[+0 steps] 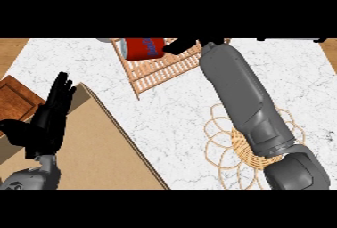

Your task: Pick the can from the placemat and place it in the tiered shelf

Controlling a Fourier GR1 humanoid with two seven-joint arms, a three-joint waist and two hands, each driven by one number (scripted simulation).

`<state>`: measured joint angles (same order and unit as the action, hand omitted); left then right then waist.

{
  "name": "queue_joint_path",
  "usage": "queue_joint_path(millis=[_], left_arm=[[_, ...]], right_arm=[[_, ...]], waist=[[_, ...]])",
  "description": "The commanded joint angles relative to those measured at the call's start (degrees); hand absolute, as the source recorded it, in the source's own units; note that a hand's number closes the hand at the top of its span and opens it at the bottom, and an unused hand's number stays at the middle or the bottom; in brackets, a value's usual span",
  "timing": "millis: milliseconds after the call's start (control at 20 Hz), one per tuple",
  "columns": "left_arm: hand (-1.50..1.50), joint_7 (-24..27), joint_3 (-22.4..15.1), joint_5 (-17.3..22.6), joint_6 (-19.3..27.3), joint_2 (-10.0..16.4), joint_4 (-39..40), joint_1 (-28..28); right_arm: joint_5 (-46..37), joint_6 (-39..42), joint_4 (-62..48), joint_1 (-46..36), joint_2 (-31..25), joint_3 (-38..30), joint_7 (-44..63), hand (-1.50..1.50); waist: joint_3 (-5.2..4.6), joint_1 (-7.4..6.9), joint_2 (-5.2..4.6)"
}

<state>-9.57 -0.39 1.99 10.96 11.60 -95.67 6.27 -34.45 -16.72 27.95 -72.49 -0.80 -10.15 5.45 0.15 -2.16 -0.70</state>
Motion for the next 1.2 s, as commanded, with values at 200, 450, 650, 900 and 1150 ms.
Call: queue_joint_path(millis=[200, 450, 650, 900, 1150], left_arm=[[0.0, -2.3, 0.4, -1.0, 1.0, -0.7, 0.9, 3.5], [0.0, -0.4, 0.4, -0.7, 0.1, -0.8, 1.2, 2.3], [0.0, 2.0, 2.0, 0.0, -0.8, -0.3, 2.1, -0.3], [0.0, -1.1, 2.1, -0.2, -0.2, 0.1, -1.4, -1.3], [0.0, 2.3, 2.8, 0.8, -1.7, 0.6, -0.1, -3.2]], right_arm=[[5.2, -0.9, -4.8, -1.1, 0.8, -3.2, -9.6, -1.5], [10.1, 2.1, -2.7, -3.6, -2.6, -8.8, -12.2, -1.5], [11.2, 0.7, -1.9, -7.1, -5.1, -10.1, -5.4, -1.5], [13.6, 4.3, 1.7, -4.8, -12.6, -12.3, 0.3, -1.5], [15.4, 8.5, 2.4, 1.6, -19.2, -13.8, -2.0, -1.5]], waist=[[-0.13, 0.49, 0.15], [-0.13, 0.81, 0.18], [-0.17, 1.29, 0.5], [-0.13, 2.89, 1.25], [-0.14, 2.05, 0.72]])
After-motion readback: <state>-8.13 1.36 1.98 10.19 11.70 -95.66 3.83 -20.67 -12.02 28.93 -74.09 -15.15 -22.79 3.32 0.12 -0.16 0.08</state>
